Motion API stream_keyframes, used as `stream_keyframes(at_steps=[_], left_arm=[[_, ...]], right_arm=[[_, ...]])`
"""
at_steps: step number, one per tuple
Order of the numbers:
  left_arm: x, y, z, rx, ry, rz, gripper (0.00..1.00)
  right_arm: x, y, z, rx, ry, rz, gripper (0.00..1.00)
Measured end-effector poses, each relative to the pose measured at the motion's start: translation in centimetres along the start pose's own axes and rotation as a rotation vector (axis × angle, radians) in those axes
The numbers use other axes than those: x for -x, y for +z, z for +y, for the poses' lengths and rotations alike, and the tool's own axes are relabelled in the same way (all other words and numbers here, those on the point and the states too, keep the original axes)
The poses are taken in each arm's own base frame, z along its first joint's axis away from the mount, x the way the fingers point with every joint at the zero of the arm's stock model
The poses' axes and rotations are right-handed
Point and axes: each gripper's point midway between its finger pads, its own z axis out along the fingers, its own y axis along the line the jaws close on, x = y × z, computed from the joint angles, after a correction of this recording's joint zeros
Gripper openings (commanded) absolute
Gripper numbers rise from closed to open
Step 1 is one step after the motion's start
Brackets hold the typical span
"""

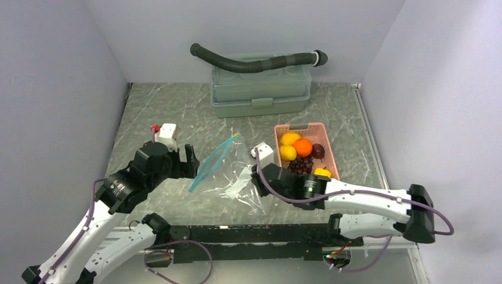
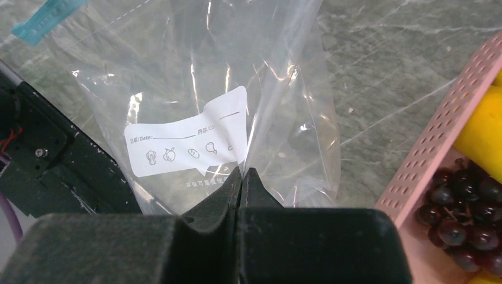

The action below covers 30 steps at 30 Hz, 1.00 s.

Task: Place the food in the zip-top bag and seal the zipper
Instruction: Pick up the zipper food storage bag at the center of the board.

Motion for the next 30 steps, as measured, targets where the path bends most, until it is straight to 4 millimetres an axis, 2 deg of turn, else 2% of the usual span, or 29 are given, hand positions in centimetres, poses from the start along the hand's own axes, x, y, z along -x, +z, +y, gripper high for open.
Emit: stream_keyframes(at_steps=[5, 15, 23, 30], left_arm=[[0.6, -0.6, -1.6, -0.093, -0.019, -0.026, 0.97], [0.7, -1.6, -4.5, -0.246, -0.057, 0.012, 0.93], [1.7, -3.3, -7.2, -0.392, -0.072, 0.023, 0.87], [1.2, -3.3, -7.9, -0.426, -0.07, 0.057, 0.81]], right_arm=[[0.7, -2.1, -0.8, 0.049, -0.016, -0.092, 0.0], [2.2, -5.1, -0.9, 0.16, -0.086, -0.23, 0.0], [2.2, -5.7, -0.3, 0.214, -0.151, -0.246, 0.0], [1.9, -5.8, 0.4, 0.263, -0.186, -0.235, 0.0]])
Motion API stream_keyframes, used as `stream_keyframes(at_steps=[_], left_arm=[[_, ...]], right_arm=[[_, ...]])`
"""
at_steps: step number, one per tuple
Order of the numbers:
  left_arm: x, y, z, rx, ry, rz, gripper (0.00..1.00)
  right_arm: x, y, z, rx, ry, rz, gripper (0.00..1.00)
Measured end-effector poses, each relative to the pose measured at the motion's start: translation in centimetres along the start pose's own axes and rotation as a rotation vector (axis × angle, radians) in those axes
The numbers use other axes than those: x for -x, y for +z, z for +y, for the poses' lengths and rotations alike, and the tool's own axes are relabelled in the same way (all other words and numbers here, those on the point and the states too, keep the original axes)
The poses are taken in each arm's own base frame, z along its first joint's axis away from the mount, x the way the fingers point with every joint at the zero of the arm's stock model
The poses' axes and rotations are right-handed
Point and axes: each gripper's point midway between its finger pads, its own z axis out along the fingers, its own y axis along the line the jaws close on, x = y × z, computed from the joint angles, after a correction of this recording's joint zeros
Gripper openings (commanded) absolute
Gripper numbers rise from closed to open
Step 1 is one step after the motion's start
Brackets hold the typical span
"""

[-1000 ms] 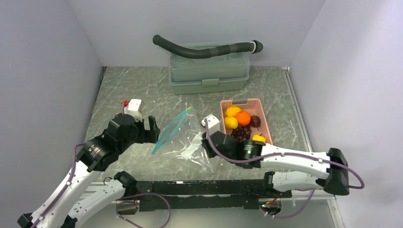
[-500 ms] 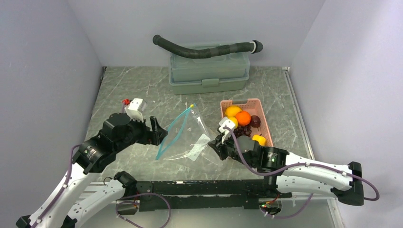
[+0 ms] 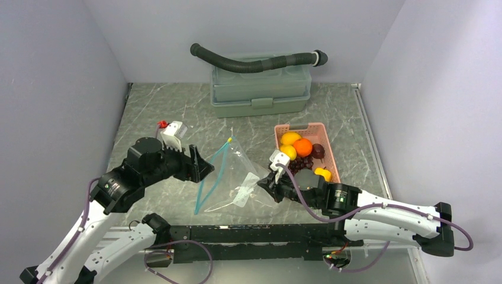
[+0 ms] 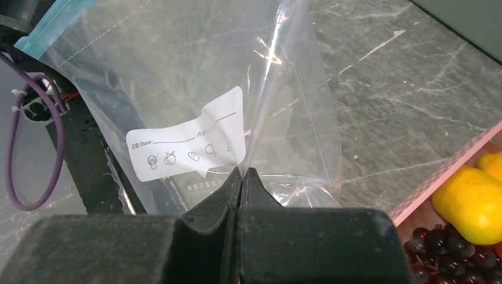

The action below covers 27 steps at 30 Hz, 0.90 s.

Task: Place the food in the zip-top bag and seal the zipper
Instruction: Pick up the zipper food storage bag at the center of the board.

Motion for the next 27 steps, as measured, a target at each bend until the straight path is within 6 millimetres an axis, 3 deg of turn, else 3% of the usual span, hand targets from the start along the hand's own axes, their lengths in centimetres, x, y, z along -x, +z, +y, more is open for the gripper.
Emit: stream_keyframes(at_steps=[17, 27], left_arm=[[-1.7, 1.3, 0.4, -0.005, -0.004, 0.075, 0.59], [-2.1, 1.4, 0.1, -0.032, 0.019, 0.097, 0.47]], right_arm=[[0.7, -0.3, 0.6, 0.035, -0.002, -0.016, 0.0], [2.4, -0.7, 0.9, 0.049, 0.005, -0.05, 0.0]])
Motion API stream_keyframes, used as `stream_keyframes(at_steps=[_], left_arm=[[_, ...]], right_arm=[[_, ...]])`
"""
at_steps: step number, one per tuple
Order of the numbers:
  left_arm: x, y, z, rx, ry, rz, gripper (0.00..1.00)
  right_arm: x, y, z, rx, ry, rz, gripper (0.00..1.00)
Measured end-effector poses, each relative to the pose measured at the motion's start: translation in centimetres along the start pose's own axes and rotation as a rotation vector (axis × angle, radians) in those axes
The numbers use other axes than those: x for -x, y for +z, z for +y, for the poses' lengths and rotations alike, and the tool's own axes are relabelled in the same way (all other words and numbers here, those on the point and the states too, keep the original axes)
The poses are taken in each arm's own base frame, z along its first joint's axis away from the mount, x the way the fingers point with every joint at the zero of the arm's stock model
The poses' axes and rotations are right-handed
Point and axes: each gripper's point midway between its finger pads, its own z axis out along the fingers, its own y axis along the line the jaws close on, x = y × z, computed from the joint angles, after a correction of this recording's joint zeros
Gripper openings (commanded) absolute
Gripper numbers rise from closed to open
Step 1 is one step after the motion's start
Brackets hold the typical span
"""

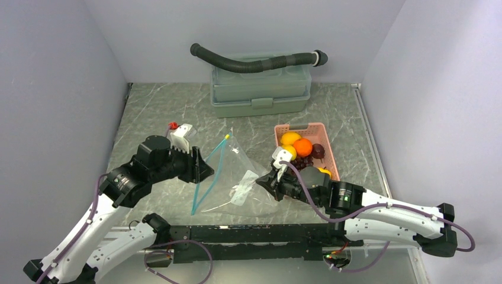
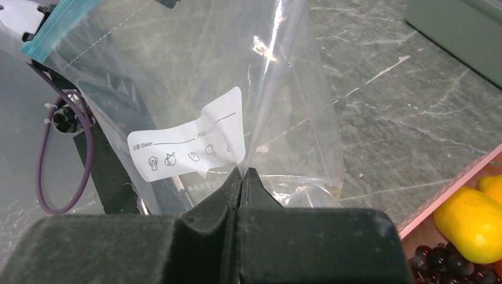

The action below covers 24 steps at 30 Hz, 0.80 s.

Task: Place the food in the zip-top bag and seal the zipper
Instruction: Pick up the zipper food storage bag at the center of the board.

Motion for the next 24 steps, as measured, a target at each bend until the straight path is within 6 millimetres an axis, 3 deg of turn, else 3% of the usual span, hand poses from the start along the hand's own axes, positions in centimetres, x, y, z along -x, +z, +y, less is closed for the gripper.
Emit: stream_keyframes(at_steps=[11, 14, 17, 24], left_arm=[[-0.3, -0.4, -0.7, -0.039, 0.007, 0.008, 0.32], [-0.3, -0.5, -0.7, -0.041, 0.012, 0.008, 0.19], [-0.6, -0.7, -0.6, -0.038, 0.017, 0.015, 0.0], [-1.1, -0.8, -0.4, -0.029, 0.02, 0.034, 0.0]], right_arm=[[-0.2, 0.1, 0.0, -0.002, -0.002, 0.01, 0.0], [-0.3, 0.2, 0.0, -0.004, -0.003, 0.014, 0.0], [-0.3, 0.2, -0.1, -0.007, -0.003, 0.016, 0.0], [-0.4, 0.3, -0.1, -0.007, -0.003, 0.019, 0.0]])
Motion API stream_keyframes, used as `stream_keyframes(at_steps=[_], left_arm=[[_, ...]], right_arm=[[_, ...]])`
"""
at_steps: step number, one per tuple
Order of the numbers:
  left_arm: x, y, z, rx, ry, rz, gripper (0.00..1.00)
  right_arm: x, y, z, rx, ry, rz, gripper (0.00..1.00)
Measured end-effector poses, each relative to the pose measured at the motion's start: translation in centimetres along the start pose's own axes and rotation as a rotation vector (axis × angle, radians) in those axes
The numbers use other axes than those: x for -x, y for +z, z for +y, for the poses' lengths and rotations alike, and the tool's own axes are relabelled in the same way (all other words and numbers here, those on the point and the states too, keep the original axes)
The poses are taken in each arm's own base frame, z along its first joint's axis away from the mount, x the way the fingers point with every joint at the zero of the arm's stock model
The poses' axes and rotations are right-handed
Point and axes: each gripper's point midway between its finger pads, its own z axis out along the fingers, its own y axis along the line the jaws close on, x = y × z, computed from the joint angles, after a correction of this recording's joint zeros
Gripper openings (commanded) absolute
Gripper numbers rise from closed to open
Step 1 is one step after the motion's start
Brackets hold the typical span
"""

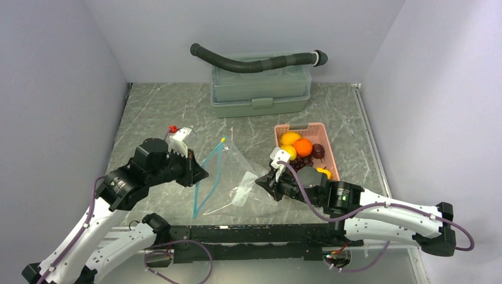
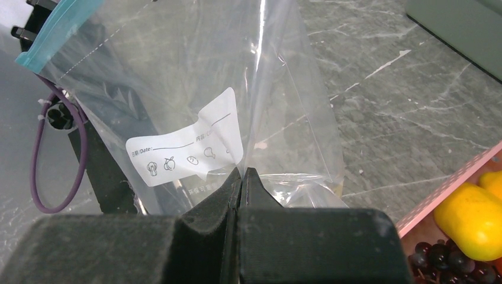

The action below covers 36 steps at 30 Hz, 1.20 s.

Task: Place the food in the zip-top bag and seal the zipper
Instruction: Pick up the zipper food storage bag at the center of the board.

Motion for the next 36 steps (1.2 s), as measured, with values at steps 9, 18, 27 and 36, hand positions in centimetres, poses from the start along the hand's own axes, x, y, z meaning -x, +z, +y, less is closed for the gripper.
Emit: stream_keyframes(at_steps=[9, 18, 27, 36], left_arm=[[-0.1, -0.5, 0.0, 0.003, 0.001, -0.005, 0.0], [2.5, -1.3, -0.7, 0.036, 0.024, -0.006, 0.0], [4.2, -3.7, 0.6, 0.17, 0.043, -0.035, 0.0], [5.4, -5.3, 2.1, 0.308, 0.038, -0.039, 0.0]], right_arm=[[-0.1, 0.3, -0.2, -0.019, 0.023, 0.007, 0.1], [-0.1, 1.1, -0.8, -0.076, 0.051, 0.021, 0.5], [3.6, 0.4, -2.1, -0.175, 0.056, -0.005, 0.63], [5.8, 0.1, -3.0, -0.25, 0.099, -0.025, 0.76]])
